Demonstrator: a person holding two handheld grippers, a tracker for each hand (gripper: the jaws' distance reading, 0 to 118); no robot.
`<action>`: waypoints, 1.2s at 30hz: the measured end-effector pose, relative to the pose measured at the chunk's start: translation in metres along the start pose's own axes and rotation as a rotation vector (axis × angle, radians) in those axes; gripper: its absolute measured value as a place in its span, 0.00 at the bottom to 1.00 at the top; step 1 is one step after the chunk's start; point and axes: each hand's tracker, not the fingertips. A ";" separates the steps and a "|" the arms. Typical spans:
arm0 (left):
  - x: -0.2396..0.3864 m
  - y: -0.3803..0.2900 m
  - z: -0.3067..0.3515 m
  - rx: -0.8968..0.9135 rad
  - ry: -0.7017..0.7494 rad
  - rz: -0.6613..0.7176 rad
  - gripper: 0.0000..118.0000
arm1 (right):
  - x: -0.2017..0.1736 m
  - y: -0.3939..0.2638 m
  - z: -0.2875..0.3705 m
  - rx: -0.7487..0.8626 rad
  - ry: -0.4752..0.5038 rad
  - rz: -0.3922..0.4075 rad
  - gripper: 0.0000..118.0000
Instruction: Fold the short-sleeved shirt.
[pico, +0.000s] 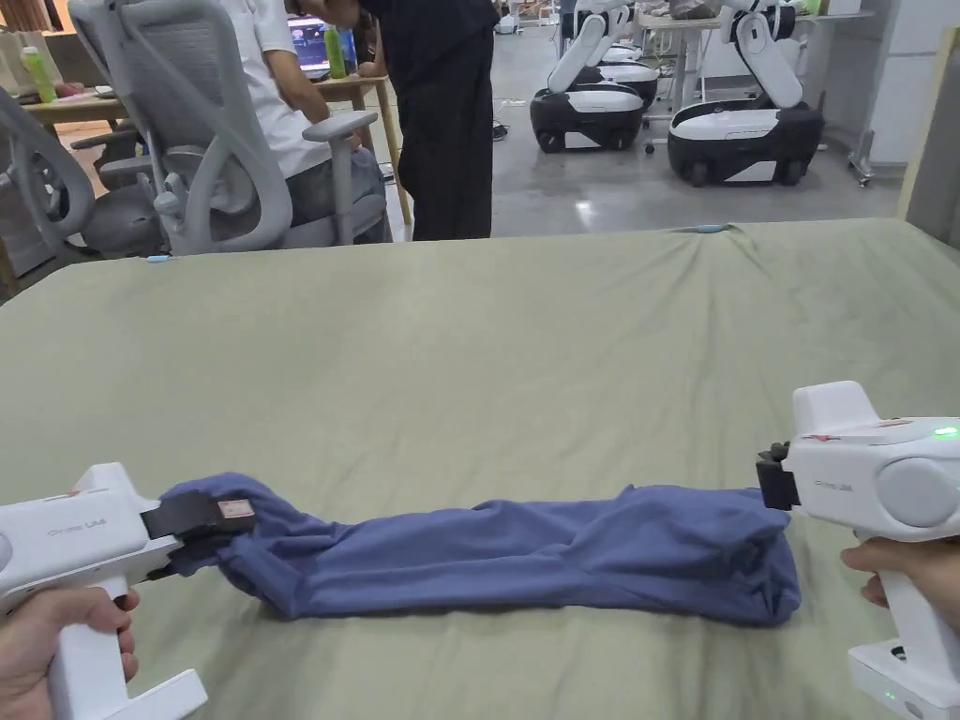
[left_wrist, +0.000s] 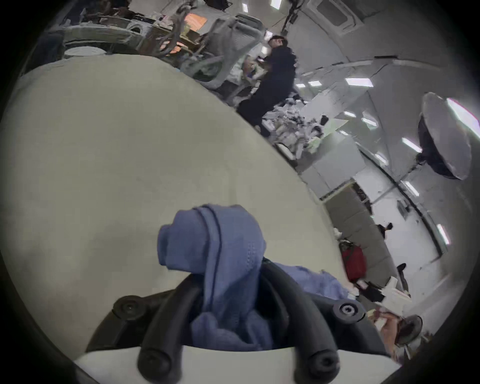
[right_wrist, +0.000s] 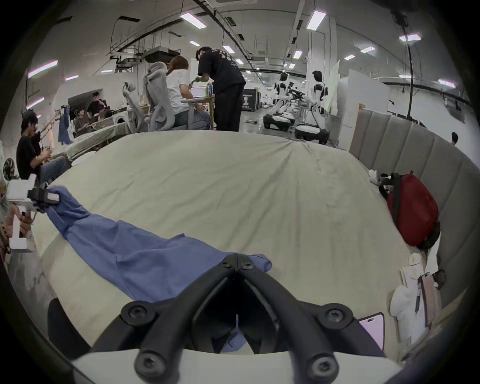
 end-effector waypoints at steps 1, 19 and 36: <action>0.022 -0.005 -0.008 -0.021 -0.037 -0.035 0.11 | -0.003 0.001 -0.001 0.004 -0.006 0.007 0.00; 0.120 -0.072 -0.148 -0.310 -0.107 -0.159 0.76 | 0.025 -0.023 0.023 -0.004 0.059 -0.084 0.00; 0.068 -0.054 -0.154 -0.292 0.048 -0.217 0.00 | -0.007 -0.032 0.005 -0.027 0.198 -0.098 0.00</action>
